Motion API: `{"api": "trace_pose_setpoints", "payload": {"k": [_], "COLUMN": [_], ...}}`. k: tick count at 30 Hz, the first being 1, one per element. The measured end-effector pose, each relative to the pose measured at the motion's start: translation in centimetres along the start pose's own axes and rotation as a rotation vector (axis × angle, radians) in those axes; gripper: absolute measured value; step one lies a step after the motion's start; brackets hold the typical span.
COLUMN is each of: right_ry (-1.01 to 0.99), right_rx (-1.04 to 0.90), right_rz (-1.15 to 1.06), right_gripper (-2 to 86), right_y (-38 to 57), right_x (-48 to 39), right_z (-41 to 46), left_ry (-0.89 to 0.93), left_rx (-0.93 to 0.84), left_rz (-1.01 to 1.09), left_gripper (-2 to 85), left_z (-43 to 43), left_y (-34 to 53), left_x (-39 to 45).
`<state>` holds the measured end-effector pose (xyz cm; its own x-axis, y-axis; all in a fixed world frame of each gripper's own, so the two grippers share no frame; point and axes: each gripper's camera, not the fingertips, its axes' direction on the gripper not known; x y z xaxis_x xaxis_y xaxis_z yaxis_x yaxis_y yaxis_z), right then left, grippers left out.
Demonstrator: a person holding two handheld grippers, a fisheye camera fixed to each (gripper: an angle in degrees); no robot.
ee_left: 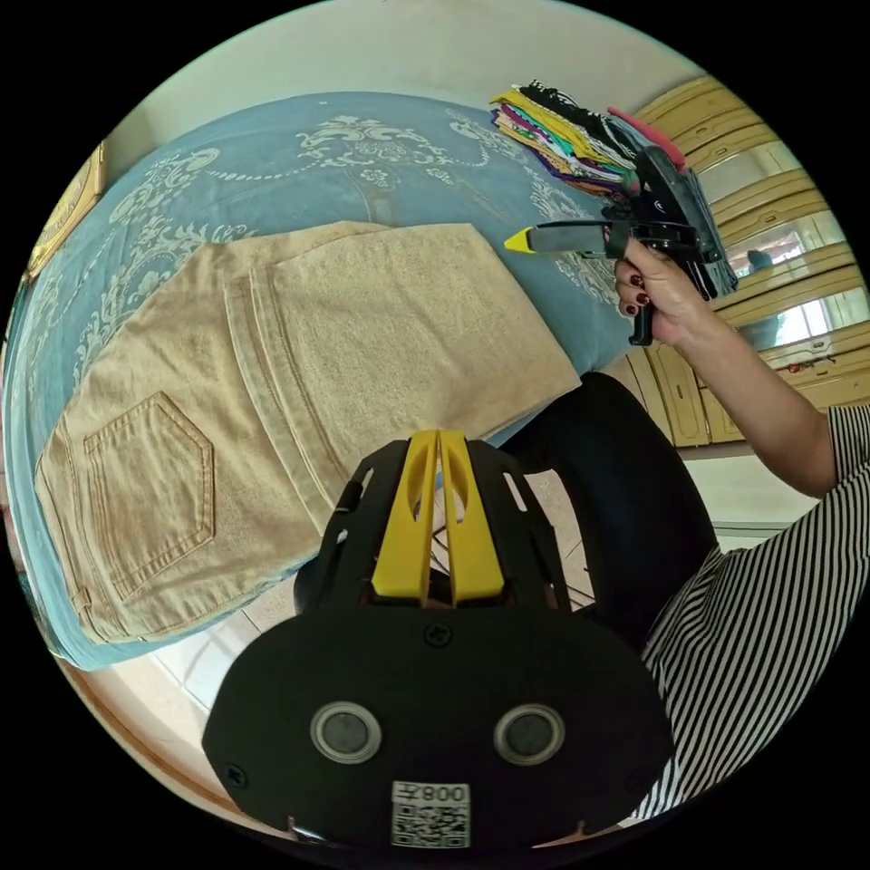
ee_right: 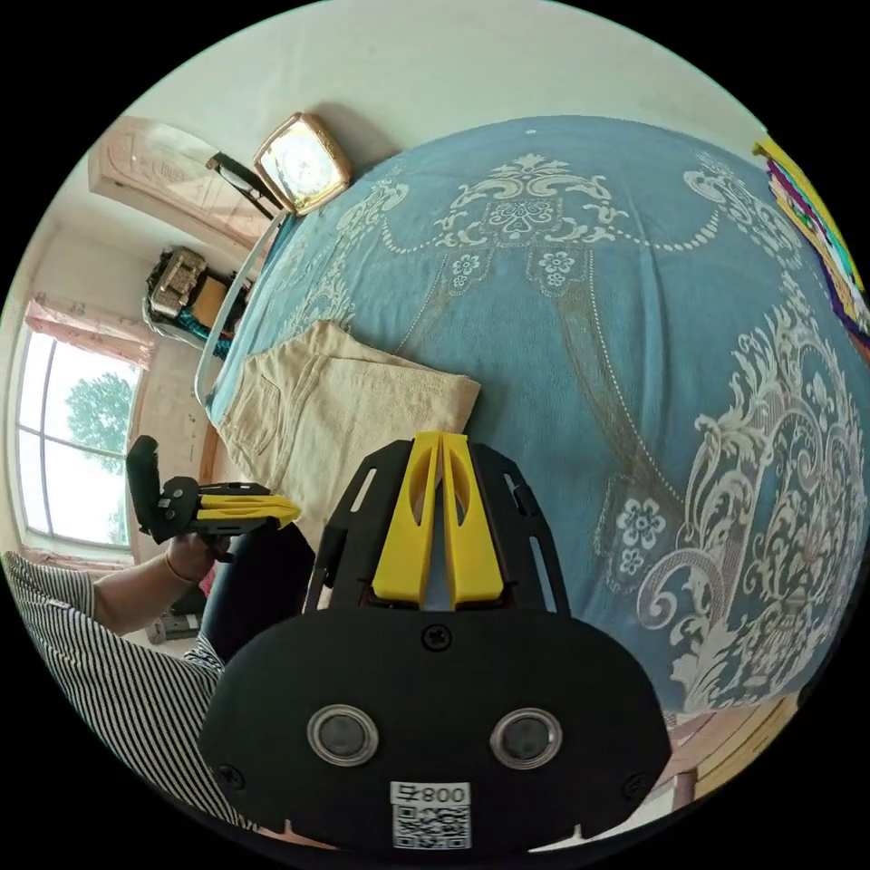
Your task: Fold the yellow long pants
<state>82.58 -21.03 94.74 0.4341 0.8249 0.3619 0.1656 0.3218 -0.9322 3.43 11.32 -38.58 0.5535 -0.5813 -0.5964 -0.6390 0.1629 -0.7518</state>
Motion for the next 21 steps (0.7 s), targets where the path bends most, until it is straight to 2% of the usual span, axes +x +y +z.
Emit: {"api": "trace_pose_setpoints", "payload": {"k": [3, 8, 11, 15, 21], "right_ry": [-0.170, -0.434, -0.497, -0.553, -0.609], "right_rx": [0.008, -0.134, -0.165, -0.151, -0.137], "right_rz": [0.083, 0.191, 0.224, 0.241, 0.244], "right_gripper": [3.7, 7.2, 7.4, 7.7, 8.2], "right_y": [3.6, 7.6, 7.9, 7.8, 7.7], "right_x": [2.1, 3.9, 4.4, 5.0, 5.7], "right_z": [-2.1, -2.0, -2.2, -3.6, -6.1], "left_ry": [0.056, 0.061, 0.014, -0.140, -0.284], "left_rx": [0.058, 0.073, 0.045, 0.015, 0.034], "left_rz": [0.073, 0.176, 0.230, 0.276, 0.299], "left_gripper": [3.7, 9.1, 11.6, 13.8, 12.4], "left_z": [1.1, 4.6, 7.6, 11.9, 16.3], "left_y": [0.3, -0.2, -0.7, -1.1, -1.5], "left_x": [3.1, 8.2, 11.3, 15.5, 20.2]}}
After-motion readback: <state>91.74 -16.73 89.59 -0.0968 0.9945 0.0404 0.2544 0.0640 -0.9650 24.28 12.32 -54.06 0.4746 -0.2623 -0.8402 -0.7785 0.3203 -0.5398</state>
